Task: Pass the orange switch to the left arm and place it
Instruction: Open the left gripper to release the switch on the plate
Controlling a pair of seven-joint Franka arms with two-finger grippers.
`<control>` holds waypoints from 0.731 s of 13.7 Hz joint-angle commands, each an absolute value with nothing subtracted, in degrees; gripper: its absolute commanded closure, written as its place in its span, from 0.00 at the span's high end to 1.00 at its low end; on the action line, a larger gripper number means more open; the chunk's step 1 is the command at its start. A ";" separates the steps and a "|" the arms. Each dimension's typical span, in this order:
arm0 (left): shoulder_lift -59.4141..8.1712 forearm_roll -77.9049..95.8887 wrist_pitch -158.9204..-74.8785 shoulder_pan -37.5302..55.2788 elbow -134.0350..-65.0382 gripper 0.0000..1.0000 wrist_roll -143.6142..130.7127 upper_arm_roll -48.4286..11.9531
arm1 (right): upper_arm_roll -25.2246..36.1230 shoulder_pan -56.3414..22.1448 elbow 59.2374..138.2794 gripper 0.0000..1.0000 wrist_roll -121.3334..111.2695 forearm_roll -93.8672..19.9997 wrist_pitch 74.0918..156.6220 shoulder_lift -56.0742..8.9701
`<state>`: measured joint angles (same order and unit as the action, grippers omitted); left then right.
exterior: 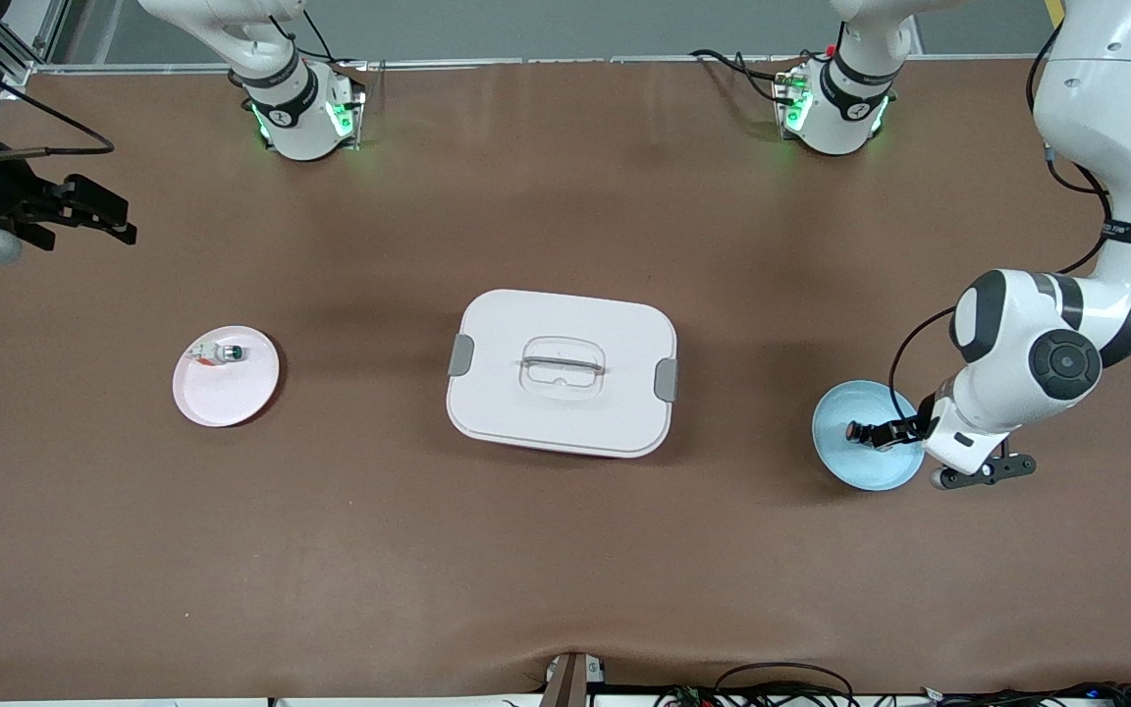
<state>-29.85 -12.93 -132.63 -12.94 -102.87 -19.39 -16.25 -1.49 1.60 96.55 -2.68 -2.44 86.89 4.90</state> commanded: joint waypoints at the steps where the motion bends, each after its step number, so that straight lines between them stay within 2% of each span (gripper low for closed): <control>1: -26.20 -13.18 -129.31 -14.77 -103.80 1.00 -16.27 -17.14 | -1.32 1.49 96.50 1.00 -2.72 -2.20 86.84 5.80; 3: -24.09 -13.18 -125.87 -14.94 -103.62 1.00 -15.91 -17.23 | -1.49 1.32 96.50 1.00 -2.64 -1.76 87.27 5.89; 10: -18.64 -13.01 -122.00 -15.82 -103.45 1.00 -14.34 -17.31 | -1.06 2.28 96.68 1.00 1.30 -1.67 88.33 5.89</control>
<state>-21.56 -12.93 -124.28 -14.45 -102.69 -16.42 -16.43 -1.00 1.81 96.50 -1.08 -2.27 88.22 5.03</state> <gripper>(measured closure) 0.000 0.000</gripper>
